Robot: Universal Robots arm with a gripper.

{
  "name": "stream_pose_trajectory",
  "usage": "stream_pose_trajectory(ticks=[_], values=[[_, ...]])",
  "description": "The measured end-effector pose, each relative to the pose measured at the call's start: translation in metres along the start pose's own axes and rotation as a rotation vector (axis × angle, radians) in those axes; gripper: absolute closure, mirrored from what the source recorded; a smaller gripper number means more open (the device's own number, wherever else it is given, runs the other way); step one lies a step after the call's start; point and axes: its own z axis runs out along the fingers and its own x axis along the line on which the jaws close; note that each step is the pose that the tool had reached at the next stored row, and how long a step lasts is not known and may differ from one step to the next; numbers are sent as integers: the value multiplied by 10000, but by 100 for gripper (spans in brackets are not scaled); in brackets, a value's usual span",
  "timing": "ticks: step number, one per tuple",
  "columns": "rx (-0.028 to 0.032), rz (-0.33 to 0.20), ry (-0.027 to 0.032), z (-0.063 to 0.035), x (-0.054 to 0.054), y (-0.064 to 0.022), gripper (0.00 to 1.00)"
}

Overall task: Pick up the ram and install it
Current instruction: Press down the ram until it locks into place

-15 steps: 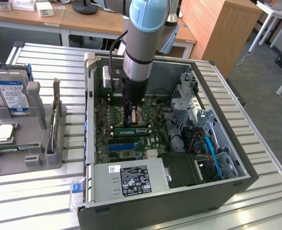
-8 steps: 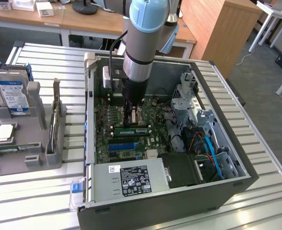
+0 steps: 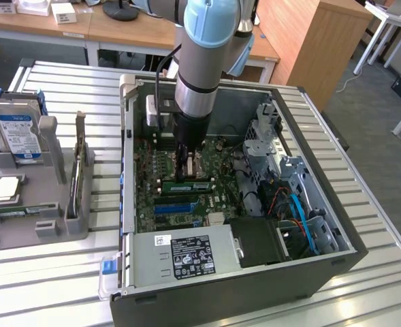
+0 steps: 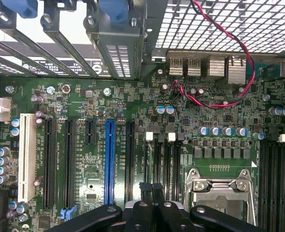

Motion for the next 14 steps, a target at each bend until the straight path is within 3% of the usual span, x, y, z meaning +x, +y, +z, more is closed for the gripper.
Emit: stream_pose_trajectory(ticks=[14], values=[[0, -1, -1, 21, 1, 7, 89]])
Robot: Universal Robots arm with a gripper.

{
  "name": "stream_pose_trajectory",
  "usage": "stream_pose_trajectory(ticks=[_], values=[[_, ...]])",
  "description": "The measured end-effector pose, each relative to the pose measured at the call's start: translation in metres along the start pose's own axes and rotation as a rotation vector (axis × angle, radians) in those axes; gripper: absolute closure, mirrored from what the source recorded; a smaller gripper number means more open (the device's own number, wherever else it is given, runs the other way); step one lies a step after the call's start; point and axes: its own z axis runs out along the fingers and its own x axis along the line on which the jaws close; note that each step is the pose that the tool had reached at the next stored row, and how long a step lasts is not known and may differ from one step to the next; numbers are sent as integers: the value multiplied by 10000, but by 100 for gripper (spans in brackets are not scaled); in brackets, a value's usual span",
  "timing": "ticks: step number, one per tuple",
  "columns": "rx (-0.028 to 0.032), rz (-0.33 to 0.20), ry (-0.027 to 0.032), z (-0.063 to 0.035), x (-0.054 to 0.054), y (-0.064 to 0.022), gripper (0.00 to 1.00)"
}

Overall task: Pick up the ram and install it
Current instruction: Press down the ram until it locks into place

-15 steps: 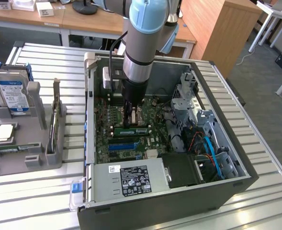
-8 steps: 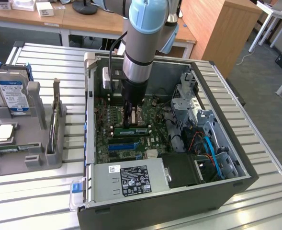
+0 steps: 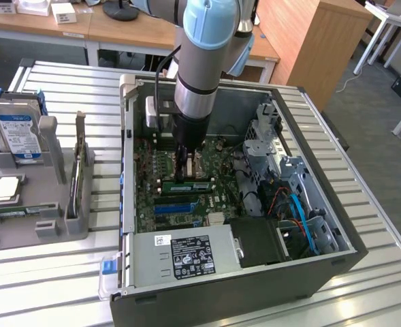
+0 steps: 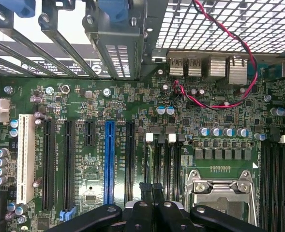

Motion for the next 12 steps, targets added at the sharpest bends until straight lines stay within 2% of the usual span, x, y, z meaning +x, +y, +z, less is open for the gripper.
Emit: stream_pose_trajectory(ticks=[12], values=[[0, 0, 0, 25, 1, 0, 89]])
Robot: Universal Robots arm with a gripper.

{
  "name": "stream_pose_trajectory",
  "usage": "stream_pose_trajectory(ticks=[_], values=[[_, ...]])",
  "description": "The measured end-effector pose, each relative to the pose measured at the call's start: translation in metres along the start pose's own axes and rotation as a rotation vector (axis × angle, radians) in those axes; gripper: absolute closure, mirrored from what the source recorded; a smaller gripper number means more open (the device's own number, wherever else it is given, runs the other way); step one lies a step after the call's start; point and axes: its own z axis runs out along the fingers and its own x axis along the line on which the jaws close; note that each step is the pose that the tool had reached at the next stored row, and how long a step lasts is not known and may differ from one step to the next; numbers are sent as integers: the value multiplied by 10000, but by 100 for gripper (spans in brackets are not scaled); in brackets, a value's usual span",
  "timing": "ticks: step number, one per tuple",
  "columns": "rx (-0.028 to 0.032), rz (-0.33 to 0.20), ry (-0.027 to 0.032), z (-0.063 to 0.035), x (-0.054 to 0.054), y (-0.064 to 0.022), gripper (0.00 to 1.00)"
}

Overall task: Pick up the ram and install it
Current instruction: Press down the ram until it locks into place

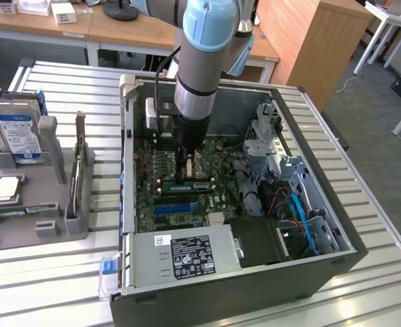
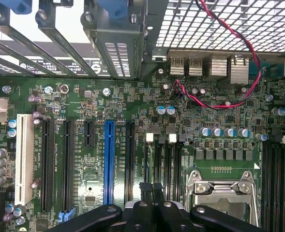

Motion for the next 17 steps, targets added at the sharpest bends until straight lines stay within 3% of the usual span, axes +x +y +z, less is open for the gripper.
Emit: stream_pose_trajectory(ticks=[17], values=[[0, 0, 2, 30, 1, 0, 89]])
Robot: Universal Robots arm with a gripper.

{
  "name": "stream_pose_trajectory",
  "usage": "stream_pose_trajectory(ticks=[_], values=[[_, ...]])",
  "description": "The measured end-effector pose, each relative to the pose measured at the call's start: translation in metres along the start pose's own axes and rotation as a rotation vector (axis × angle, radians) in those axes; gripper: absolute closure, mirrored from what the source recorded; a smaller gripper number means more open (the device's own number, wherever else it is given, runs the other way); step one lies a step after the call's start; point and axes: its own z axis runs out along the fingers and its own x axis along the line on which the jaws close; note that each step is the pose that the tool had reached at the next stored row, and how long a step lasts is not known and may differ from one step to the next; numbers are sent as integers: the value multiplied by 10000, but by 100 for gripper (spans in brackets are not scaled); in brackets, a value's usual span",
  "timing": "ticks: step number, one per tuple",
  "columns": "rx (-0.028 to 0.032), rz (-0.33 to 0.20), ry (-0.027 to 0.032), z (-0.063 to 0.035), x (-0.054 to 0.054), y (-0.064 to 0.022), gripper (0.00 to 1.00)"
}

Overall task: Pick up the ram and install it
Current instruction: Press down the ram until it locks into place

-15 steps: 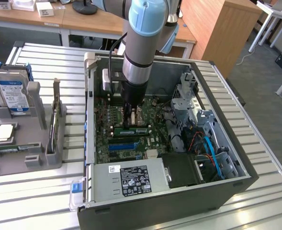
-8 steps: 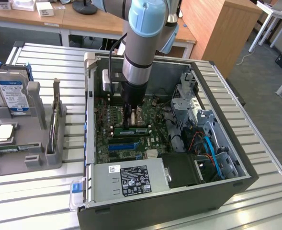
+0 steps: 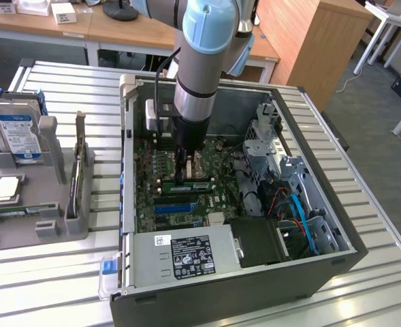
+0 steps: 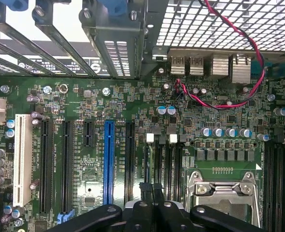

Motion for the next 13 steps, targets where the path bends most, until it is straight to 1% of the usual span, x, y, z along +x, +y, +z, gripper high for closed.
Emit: stream_pose_trajectory(ticks=[13], values=[[-1, 0, -1, 20, 0, 0, 89]])
